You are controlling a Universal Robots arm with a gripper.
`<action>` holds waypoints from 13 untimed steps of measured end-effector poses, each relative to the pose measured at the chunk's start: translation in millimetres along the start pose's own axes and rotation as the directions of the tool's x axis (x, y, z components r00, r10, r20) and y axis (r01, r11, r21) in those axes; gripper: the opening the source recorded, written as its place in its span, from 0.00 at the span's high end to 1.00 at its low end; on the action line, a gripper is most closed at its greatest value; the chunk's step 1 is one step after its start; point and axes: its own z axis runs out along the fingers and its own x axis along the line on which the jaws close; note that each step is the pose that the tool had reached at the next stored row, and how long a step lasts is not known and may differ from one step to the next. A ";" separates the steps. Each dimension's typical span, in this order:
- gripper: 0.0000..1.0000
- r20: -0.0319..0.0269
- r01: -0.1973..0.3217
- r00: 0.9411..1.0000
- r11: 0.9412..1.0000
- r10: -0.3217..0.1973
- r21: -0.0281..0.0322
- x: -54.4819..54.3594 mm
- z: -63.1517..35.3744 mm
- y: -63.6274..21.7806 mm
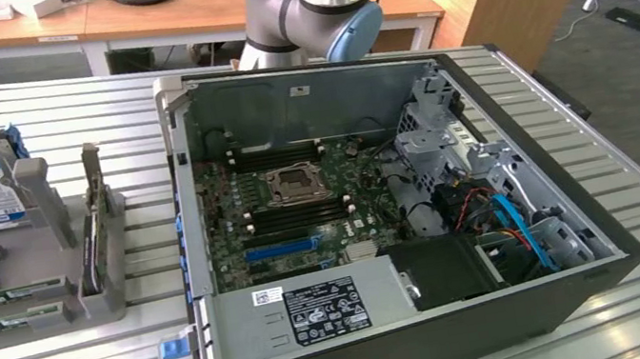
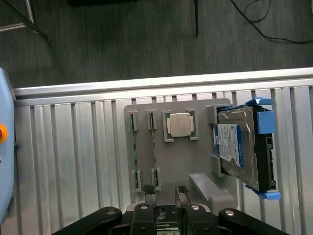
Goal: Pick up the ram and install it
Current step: 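Pick up the ram and move it above insertion slot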
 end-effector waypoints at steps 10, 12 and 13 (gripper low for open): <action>0.70 0.000 0.000 1.000 1.000 0.000 0.000 0.2 12.2 -0.4; 0.70 0.000 0.000 1.000 1.000 0.000 0.000 0.3 14.3 -0.5; 0.70 0.000 0.000 1.000 1.000 0.000 0.000 0.3 15.4 -0.5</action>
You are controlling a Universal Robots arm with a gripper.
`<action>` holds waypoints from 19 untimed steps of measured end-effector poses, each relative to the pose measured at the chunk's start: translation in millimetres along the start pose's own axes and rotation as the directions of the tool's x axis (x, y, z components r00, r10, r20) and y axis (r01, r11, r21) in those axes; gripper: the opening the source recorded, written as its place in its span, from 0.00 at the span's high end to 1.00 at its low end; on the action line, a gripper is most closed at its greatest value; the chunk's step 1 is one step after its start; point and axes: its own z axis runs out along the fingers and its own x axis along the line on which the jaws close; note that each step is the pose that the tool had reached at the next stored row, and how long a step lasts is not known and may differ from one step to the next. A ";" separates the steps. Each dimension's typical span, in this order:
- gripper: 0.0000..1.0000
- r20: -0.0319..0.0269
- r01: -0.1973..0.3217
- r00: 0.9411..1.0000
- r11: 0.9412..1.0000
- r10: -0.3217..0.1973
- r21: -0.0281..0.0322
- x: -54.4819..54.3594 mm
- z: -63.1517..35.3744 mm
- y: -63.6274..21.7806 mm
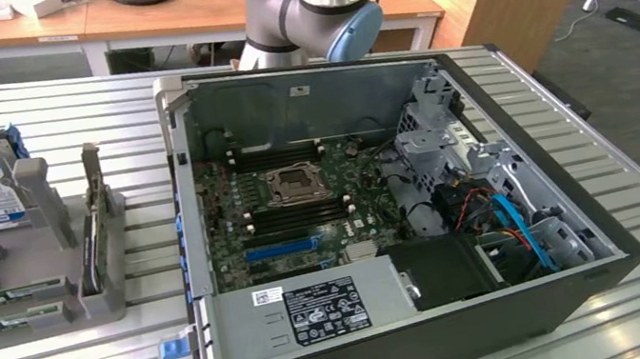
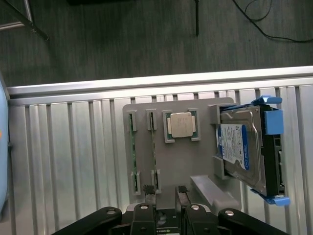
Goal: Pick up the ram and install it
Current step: 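Pick up the ram and move it above insertion slot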
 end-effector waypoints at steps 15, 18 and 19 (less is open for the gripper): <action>0.70 0.000 0.000 1.000 1.000 0.000 0.000 0.2 15.2 -0.5; 0.70 0.000 0.000 1.000 1.000 0.000 0.000 0.3 18.5 -0.6; 0.70 0.000 0.000 1.000 1.000 0.000 0.000 0.3 19.7 -0.6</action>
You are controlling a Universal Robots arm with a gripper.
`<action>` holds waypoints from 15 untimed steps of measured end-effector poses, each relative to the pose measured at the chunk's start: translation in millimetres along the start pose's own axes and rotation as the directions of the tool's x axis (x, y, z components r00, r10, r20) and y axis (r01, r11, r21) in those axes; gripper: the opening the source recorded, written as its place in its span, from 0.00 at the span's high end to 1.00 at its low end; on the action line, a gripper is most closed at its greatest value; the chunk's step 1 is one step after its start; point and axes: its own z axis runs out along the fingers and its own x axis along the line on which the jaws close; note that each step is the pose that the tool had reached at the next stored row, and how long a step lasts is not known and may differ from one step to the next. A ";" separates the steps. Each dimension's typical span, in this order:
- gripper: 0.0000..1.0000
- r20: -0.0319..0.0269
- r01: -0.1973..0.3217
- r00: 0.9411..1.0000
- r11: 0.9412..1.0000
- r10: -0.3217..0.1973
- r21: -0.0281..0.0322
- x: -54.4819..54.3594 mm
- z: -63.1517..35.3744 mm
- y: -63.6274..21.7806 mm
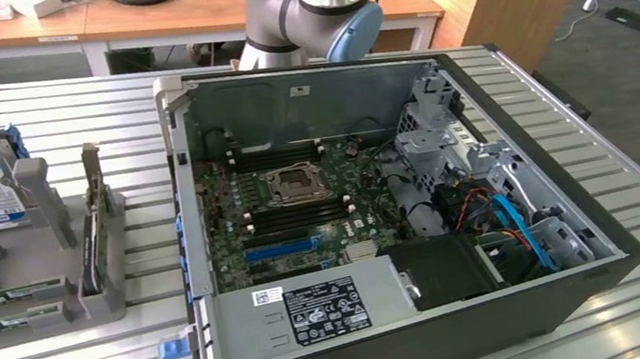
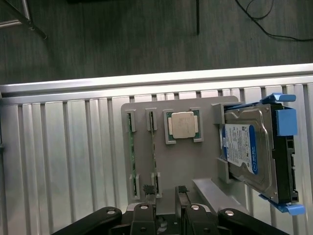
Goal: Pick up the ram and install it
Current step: 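Pick up the ram and move it above insertion slot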
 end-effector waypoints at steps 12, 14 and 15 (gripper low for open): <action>0.70 0.000 0.000 1.000 1.000 0.000 0.000 0.2 12.3 -0.4; 0.70 0.000 0.000 1.000 1.000 0.000 0.000 0.2 14.1 -0.4; 0.70 0.000 0.000 1.000 1.000 0.000 0.000 0.3 15.1 -0.5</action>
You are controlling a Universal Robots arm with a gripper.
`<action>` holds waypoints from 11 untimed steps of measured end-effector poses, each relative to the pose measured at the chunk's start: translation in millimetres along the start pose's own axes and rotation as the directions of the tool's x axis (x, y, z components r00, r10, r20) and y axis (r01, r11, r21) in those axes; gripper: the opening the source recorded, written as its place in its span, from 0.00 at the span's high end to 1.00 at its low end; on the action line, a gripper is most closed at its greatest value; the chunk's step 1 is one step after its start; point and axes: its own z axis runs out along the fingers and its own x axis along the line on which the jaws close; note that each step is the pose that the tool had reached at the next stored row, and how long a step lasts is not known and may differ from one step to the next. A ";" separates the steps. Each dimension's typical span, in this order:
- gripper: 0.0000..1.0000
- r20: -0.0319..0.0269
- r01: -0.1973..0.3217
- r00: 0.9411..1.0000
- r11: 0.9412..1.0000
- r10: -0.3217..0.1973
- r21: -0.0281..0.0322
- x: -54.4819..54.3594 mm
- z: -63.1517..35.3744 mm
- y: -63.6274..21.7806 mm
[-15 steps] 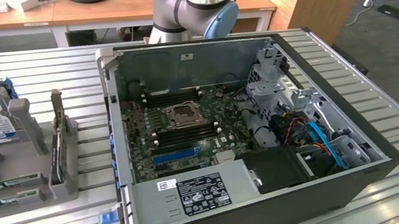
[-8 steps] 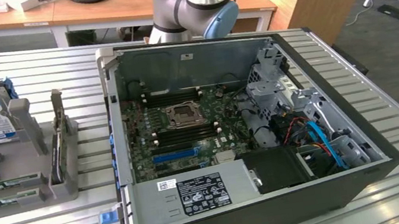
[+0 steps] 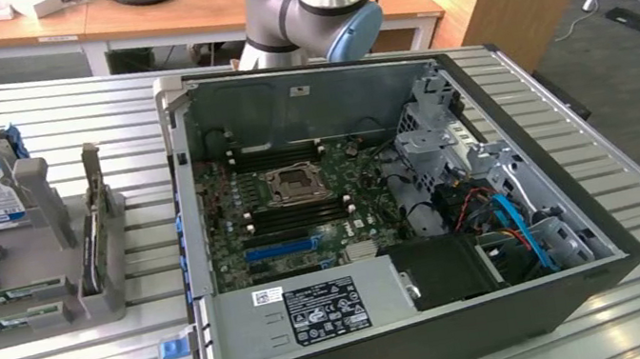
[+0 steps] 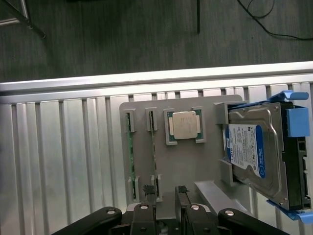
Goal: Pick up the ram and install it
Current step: 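Pick up the ram and move it above insertion slot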
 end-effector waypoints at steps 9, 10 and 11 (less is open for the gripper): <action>0.70 0.000 0.000 1.000 1.000 0.000 0.000 0.1 8.1 -0.2; 0.70 0.000 0.000 1.000 1.000 0.000 0.000 0.1 9.0 -0.3; 0.70 0.000 0.000 1.000 1.000 0.000 0.000 0.1 9.9 -0.3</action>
